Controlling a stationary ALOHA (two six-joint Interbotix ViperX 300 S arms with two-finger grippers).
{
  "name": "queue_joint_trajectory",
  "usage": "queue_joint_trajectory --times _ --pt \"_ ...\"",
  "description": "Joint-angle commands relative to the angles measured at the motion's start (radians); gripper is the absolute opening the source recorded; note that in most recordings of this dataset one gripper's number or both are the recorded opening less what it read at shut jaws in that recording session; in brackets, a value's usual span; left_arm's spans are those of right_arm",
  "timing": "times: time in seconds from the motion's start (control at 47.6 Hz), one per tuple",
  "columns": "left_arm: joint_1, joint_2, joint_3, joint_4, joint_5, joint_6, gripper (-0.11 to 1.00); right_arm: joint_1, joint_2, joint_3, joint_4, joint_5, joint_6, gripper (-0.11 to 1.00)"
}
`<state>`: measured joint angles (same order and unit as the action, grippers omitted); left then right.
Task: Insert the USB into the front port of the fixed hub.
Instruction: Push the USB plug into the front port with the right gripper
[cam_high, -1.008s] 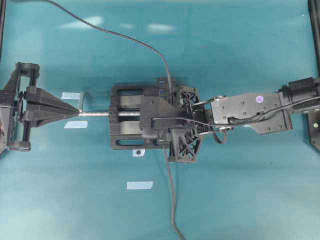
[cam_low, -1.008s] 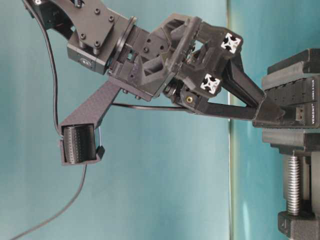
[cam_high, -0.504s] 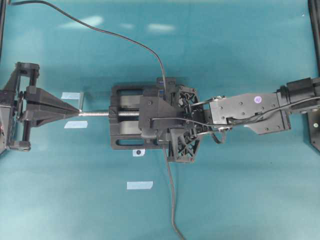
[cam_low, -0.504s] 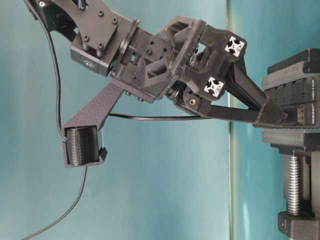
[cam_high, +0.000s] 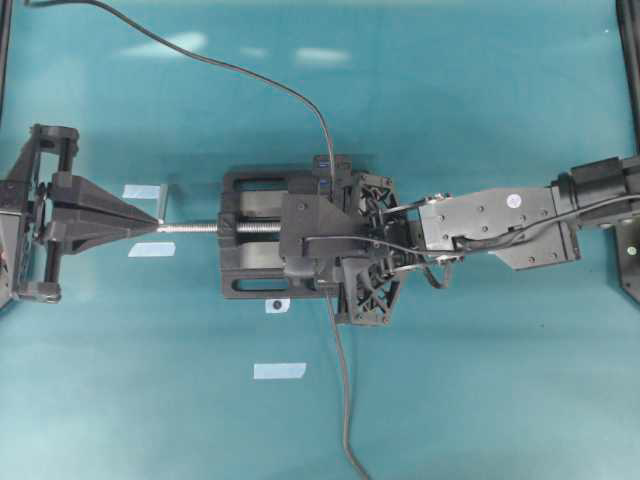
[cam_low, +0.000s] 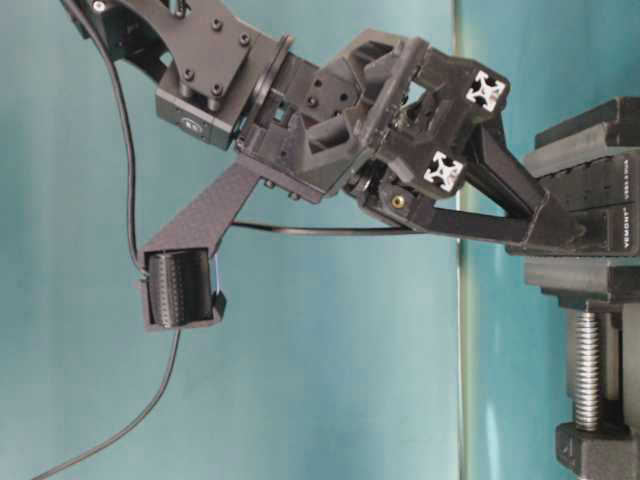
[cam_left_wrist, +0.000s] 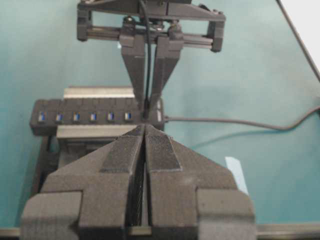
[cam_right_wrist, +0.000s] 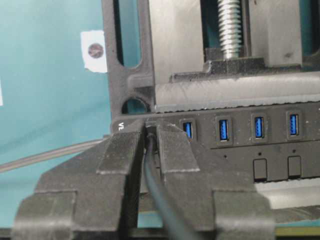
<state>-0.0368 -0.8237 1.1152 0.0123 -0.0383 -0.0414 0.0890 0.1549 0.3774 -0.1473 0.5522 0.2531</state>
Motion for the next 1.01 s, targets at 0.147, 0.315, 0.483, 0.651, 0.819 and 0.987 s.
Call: queue_joint_trajectory --times 0.147,0.315,0.483,0.651,0.819,0.987 --pt "-0.002 0.002 -0.011 0.003 -0.006 0.0 0.0 0.017 0.014 0.017 0.018 0.002 0.006 0.08" --pt "-0.002 0.002 -0.011 0.003 -0.006 -0.002 0.0 0.017 0.012 0.017 0.018 0.003 0.006 0.08" --pt "-0.002 0.002 -0.011 0.003 -0.006 -0.002 0.0 0.017 0.012 0.015 0.018 0.005 0.008 0.08" --pt "-0.002 0.002 -0.011 0.003 -0.006 -0.002 0.0 0.015 0.0 0.008 0.018 0.002 0.005 0.08" --pt "-0.002 0.002 -0.012 0.002 -0.006 -0.002 0.0 0.014 -0.008 0.008 0.018 0.0 0.005 0.08" --pt "-0.002 0.002 -0.012 0.003 -0.006 -0.002 0.0 0.012 -0.009 0.008 0.018 -0.003 0.005 0.19"
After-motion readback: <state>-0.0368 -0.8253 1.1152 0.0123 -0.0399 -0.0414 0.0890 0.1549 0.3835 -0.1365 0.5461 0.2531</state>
